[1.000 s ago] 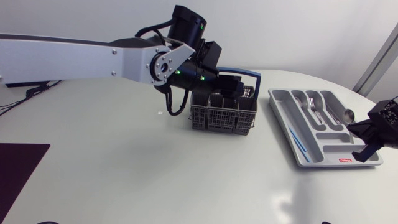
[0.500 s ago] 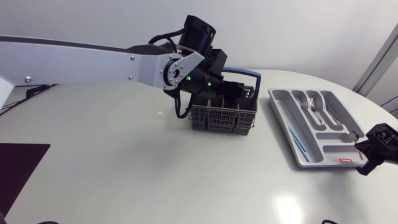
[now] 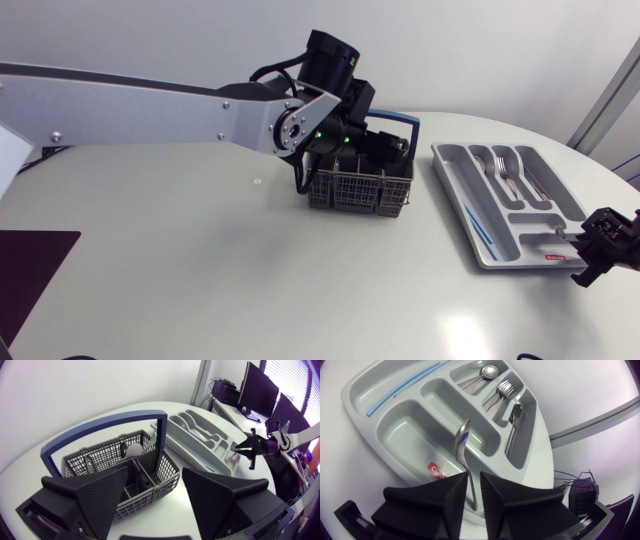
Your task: Unload the cutlery basket into the drawer organizer.
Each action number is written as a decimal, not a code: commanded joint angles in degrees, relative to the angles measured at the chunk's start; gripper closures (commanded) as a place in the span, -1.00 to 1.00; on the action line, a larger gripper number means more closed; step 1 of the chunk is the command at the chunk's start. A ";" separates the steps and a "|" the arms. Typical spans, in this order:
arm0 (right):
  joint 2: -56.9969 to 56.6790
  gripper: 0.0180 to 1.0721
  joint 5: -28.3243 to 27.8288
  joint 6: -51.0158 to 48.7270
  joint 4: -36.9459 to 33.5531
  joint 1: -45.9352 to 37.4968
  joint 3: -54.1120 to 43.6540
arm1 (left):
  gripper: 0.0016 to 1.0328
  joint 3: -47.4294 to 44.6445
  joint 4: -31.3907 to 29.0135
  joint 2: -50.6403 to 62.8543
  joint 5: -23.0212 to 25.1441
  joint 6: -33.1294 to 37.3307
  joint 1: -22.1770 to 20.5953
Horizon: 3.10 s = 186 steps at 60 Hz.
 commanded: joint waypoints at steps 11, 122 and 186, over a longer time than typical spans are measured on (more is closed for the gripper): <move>-2.83 -0.86 1.06 0.93 -2.50 -0.53 -0.91 | -0.48 -0.11 1.45 4.20 -4.36 2.10 -1.31; -27.62 -0.88 4.76 18.94 -19.81 17.75 -7.15 | 0.78 25.90 -14.63 23.80 -16.93 -7.66 -2.19; -39.66 -0.88 -2.45 37.14 -36.16 37.70 2.43 | 0.86 -9.69 9.10 -15.84 7.95 -4.67 -3.33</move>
